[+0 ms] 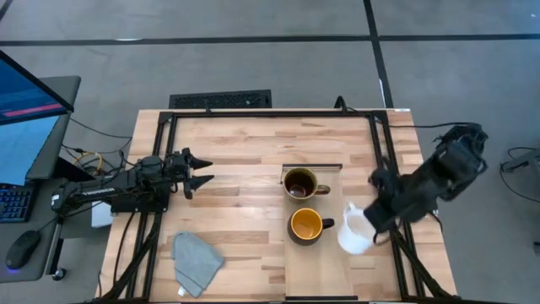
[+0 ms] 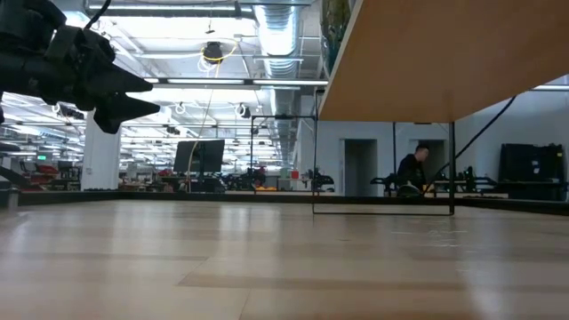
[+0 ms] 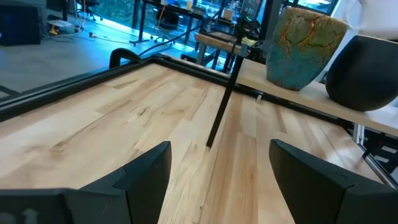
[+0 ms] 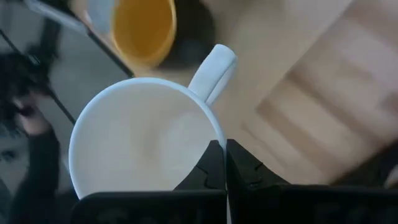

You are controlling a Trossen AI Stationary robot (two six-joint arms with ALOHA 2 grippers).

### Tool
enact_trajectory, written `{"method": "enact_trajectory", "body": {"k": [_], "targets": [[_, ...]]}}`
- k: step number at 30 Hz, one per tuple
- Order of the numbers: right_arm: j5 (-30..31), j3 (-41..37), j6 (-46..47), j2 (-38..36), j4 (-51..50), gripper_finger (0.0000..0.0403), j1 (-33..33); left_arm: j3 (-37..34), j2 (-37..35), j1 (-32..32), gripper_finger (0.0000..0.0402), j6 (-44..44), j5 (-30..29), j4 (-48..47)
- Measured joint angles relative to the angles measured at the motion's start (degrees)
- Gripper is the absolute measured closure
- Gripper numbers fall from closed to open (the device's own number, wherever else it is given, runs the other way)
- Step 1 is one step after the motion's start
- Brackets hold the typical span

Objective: Stack small to large cups/mugs on shelf
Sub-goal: Put the white mug on the shelf

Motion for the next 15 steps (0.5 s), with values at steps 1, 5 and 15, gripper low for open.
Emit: {"method": "enact_trajectory", "body": {"k": [1,5,15], "targets": [[-1.55,0.0,0.66,0.88,0.0,0.0397,0.73,0.0,0.0,-0.01,0.0141,0.0,-0.04,-0.01],[-5.79,0.0,3.46,4.51,0.02,0.0397,2.62,-0.05,0.0,0.0,0.0141,-0.05,-0.07,0.2],[-4.39,0.0,15.96,12.25,1.93,0.0397,2.83,-0.07,0.0,0.0,0.0141,-5.87,-0.08,0.19]]}}
